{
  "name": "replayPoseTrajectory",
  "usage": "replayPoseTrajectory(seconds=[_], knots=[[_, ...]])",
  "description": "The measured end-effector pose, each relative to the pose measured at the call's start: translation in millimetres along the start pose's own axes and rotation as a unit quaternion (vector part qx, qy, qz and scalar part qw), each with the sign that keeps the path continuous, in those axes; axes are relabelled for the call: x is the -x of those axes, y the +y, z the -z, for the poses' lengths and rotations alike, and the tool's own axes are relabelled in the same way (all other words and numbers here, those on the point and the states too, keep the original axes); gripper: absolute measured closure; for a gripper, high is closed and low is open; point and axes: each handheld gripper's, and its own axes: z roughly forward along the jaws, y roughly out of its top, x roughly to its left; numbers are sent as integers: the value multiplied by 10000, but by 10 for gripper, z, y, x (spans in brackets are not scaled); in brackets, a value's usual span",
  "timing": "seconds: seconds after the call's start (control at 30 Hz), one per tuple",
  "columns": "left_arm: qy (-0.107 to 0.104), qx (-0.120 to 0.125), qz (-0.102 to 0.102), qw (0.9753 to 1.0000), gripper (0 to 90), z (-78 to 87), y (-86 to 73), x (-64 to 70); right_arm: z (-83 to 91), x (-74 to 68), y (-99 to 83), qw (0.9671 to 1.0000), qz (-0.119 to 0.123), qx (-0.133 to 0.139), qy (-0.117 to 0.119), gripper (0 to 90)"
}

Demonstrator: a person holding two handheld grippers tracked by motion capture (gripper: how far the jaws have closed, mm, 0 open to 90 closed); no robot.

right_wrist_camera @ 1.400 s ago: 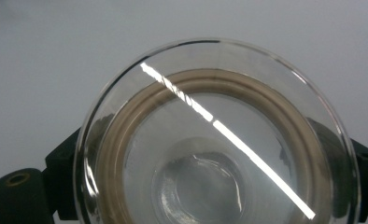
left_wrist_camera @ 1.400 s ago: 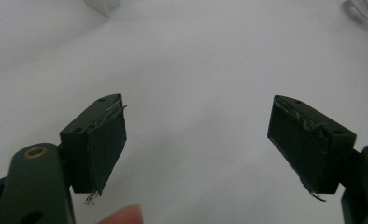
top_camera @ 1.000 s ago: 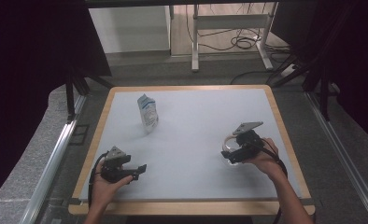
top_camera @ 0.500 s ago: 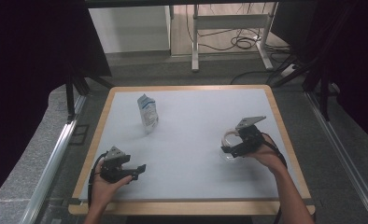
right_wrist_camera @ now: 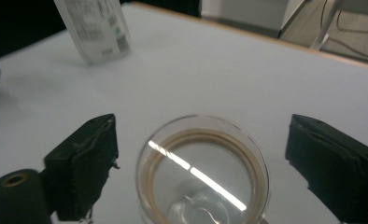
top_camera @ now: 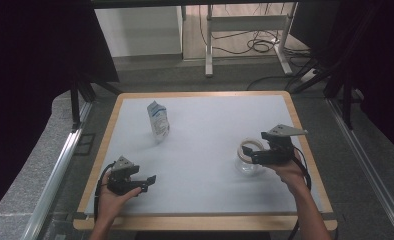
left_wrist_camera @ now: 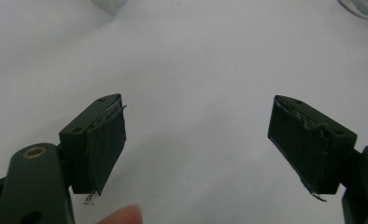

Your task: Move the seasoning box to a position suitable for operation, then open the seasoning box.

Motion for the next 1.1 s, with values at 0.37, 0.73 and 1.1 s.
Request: replayPoseTrajectory(seconds=[0.37, 0.73, 1.1], knots=[[-103, 193, -17, 9998, 196, 42, 12, 16, 340, -148, -266, 9944, -415, 642, -728, 462], [-26, 234, -101, 9997, 194, 77, 21, 79, 520, -26, -422, 9898, -717, 1011, -705, 598], [-56, 193, -304, 9993, 199, -11, 41, 190, 551, 72, -485, 9912, -673, 811, -807, 866]])
